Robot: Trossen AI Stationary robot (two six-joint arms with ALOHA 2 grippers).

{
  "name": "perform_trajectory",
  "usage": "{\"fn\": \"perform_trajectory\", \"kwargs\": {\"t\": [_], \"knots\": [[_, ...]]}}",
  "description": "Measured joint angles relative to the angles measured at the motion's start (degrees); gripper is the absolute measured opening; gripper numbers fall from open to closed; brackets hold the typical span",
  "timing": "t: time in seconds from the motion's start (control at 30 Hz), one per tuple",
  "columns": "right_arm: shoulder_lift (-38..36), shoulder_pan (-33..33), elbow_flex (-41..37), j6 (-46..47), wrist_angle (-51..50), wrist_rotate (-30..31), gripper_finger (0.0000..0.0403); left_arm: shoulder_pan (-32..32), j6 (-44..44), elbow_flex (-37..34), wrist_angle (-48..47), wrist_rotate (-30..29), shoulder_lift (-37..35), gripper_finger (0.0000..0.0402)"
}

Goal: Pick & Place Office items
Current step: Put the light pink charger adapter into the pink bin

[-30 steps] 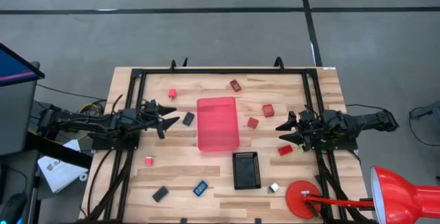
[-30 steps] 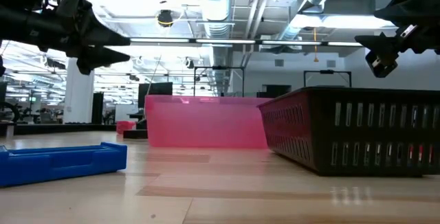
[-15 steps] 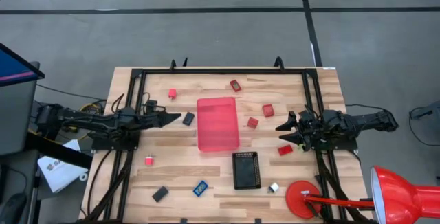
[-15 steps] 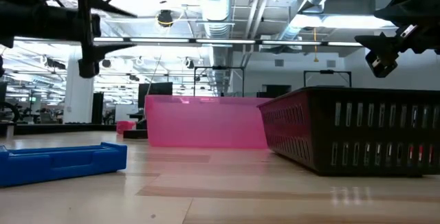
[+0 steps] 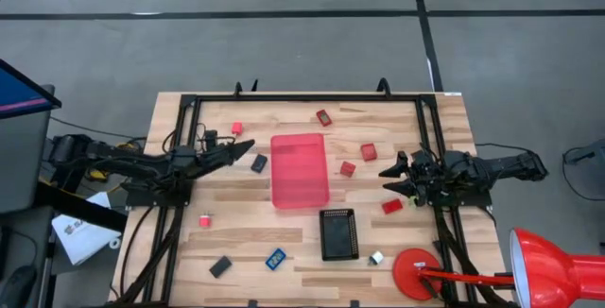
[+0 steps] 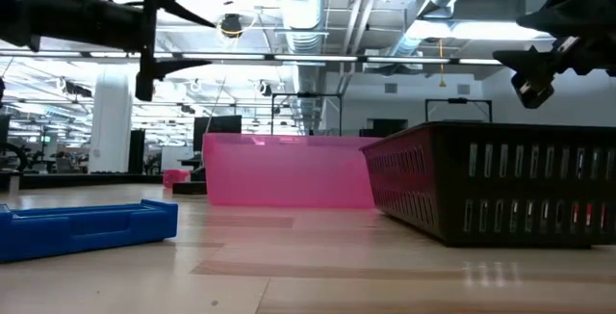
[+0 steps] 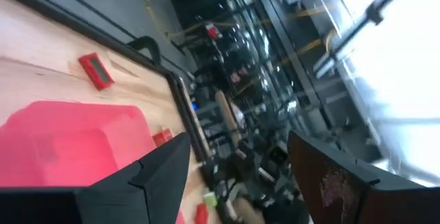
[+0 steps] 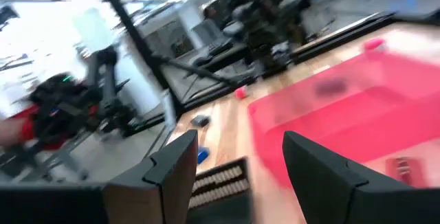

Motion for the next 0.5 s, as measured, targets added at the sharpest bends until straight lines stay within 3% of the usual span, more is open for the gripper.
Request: {"fn": "perform_trajectory", "kwargs": {"t": [0.1,0.3,0.5], "knots": [[0.04,-0.58,-0.20,0.02,6.71,3.94,0.0207,0.00,-3.84,0.76,3.72,-0.36,3.07,0.0241],[0.00,-1.94,-0.07,5.04,27.84,14.12,0.0207,-0.07,-3.52,2.49,11.68,-0.36,8.64,0.0241],[-0.07,-3.40,-0.05,10.91,40.15,31.10,0.0207,-0.07,0.53,5.79,12.50,-0.45,12.05,0.0241]]}}
